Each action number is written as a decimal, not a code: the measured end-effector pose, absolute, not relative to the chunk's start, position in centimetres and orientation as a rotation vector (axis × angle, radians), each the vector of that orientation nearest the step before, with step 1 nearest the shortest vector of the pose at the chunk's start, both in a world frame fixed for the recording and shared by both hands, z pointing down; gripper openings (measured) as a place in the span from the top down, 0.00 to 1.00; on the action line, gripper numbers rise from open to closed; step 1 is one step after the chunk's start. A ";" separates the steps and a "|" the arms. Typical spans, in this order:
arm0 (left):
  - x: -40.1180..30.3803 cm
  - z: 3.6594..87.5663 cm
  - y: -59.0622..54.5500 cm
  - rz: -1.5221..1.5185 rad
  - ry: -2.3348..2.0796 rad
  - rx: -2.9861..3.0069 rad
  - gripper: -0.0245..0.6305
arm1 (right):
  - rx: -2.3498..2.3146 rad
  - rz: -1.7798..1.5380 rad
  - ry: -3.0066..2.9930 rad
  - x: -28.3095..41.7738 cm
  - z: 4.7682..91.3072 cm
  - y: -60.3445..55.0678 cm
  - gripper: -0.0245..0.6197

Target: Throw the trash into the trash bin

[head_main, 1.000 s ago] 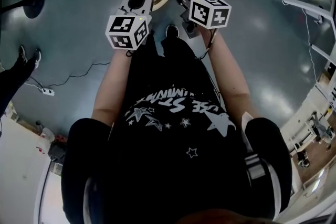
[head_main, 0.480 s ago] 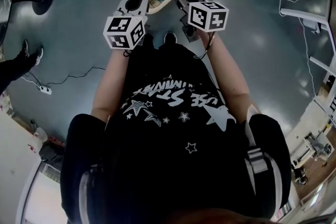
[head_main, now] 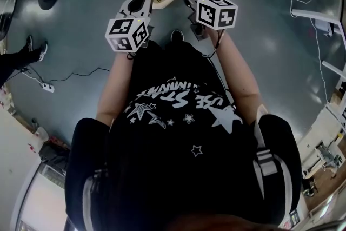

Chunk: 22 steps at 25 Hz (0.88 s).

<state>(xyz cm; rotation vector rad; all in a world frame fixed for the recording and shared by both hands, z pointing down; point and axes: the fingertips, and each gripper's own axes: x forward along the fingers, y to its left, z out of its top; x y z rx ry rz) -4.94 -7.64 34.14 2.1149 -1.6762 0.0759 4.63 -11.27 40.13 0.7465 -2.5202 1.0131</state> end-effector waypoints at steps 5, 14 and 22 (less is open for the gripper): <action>-4.6 34.0 -6.3 0.056 -1.642 2.139 0.95 | 0.778 1.000 -2.513 5.0 39.8 -9.4 0.95; -5.7 32.0 1.1 0.013 -1.635 2.168 0.95 | 0.788 0.981 -2.527 3.3 38.5 -2.0 0.95; -6.2 30.9 7.4 -0.029 -1.627 2.194 0.95 | 0.830 0.977 -2.567 2.9 37.0 4.1 0.95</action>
